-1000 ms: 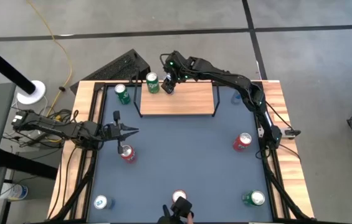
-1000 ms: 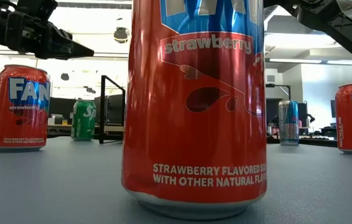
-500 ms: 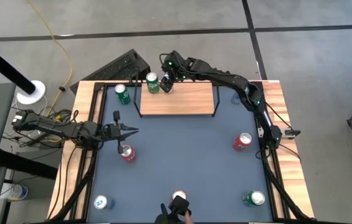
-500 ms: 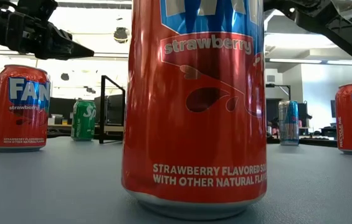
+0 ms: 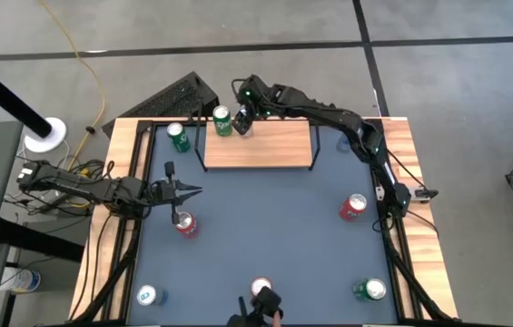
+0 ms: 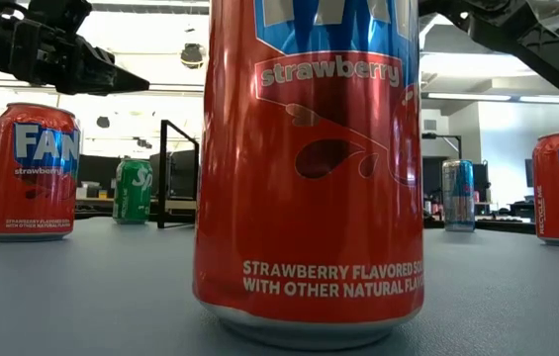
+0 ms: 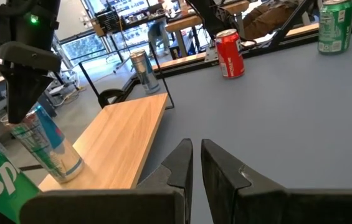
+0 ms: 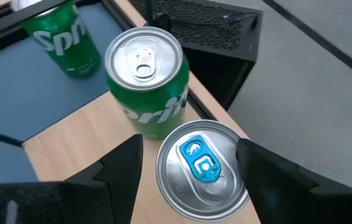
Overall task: Place canned beverage on shelf
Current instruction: Put the middle blue soda can on the shelf
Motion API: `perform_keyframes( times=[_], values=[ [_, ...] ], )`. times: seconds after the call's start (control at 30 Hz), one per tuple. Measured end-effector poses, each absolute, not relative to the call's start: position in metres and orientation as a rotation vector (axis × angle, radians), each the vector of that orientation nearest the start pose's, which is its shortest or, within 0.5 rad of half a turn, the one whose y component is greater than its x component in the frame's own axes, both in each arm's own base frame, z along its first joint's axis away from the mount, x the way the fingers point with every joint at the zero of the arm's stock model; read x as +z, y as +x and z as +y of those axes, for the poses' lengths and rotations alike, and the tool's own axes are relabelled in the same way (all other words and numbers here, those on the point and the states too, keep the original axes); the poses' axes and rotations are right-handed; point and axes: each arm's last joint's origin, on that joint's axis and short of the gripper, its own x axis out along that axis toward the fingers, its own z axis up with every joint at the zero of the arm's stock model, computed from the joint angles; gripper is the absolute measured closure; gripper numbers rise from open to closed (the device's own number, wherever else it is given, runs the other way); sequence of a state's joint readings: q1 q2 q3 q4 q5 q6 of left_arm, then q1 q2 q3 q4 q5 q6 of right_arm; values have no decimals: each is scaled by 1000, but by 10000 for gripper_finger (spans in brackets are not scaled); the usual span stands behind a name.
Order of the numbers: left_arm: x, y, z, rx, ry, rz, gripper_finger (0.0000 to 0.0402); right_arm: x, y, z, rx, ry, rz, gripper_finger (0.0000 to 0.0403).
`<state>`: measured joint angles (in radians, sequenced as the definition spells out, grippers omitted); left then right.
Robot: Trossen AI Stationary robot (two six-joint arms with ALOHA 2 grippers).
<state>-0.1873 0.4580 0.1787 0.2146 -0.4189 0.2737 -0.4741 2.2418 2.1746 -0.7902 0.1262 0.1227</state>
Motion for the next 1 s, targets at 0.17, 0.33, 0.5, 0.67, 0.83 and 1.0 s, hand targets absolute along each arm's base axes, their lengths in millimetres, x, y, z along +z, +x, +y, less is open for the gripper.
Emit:
perform_keyframes(
  times=[0.17,0.33,0.5,0.67,0.83,1.0],
  values=[
    [204,129,-12,222,292,94,379,283,439,-227,-725,240,820,133],
    [204,129,-12,221,292,94,379,287,436,-217,-710,237,850,133],
    [204,129,-12,227,292,94,379,300,438,-205,-673,218,821,133],
    [204,129,-12,229,292,94,379,299,438,-201,-660,191,847,133],
    [204,129,-12,229,295,95,379,301,435,-193,-535,148,908,133],
    [203,129,-12,229,292,111,379,292,431,-166,-249,91,1084,133]
  ],
)
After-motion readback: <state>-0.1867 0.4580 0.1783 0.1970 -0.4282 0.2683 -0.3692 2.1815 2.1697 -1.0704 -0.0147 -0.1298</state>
